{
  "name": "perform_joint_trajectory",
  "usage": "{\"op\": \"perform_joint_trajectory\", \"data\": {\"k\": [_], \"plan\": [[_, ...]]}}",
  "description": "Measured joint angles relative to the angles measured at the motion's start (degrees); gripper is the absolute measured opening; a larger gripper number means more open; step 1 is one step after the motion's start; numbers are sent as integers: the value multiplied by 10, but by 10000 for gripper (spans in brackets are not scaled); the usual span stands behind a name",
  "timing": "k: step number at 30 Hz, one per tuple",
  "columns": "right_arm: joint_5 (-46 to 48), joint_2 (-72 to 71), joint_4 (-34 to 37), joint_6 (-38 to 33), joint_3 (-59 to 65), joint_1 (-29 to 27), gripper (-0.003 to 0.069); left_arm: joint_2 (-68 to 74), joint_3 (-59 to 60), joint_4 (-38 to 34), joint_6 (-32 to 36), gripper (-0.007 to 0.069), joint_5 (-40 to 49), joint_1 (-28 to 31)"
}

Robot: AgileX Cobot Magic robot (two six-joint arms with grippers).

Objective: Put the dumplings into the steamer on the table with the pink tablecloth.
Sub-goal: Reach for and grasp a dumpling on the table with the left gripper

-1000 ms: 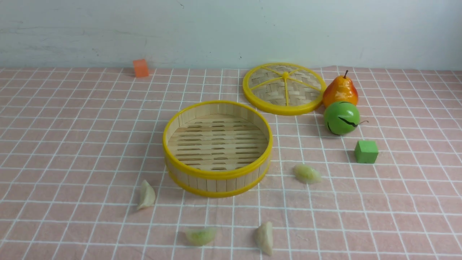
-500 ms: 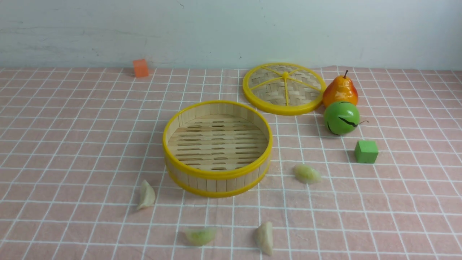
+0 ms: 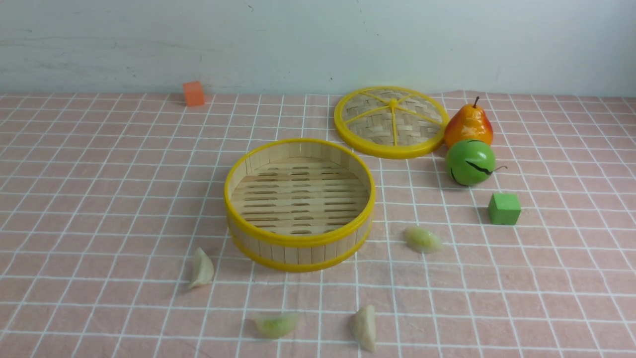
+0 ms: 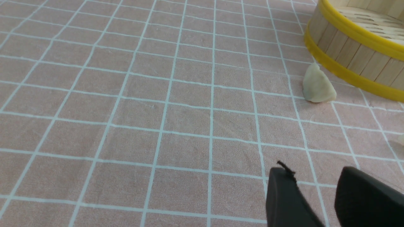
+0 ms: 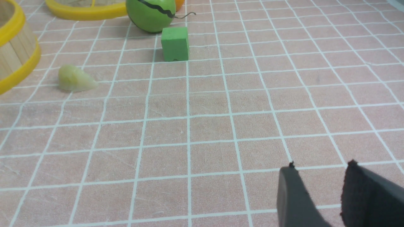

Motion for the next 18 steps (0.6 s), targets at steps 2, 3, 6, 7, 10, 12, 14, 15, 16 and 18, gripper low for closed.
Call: {"op": "perform_joint_trajectory", "data": {"k": [2,3,6,7,10,12,14,15,16,18], "plan": [[0,0,0,0,0,0,240,0,0,0,0,238,0,0],[0,0,0,0,0,0,240,0,0,0,0,238,0,0],[0,0,1,0,0,0,240,0,0,0,0,238,0,0],[0,0,3,0,0,0,240,0,0,0,0,238,0,0],[0,0,6,0,0,0,240,0,0,0,0,238,0,0],[0,0,11,0,0,0,240,0,0,0,0,238,0,0],[0,0,12,0,0,0,240,0,0,0,0,238,-1,0],[0,0,13,0,0,0,240,0,0,0,0,238,-2,0],[0,0,17,0,0,0,240,0,0,-9,-3,238,-8,0],[0,0,34,7,0,0,240,0,0,-47,-25,238,-16,0]]}}
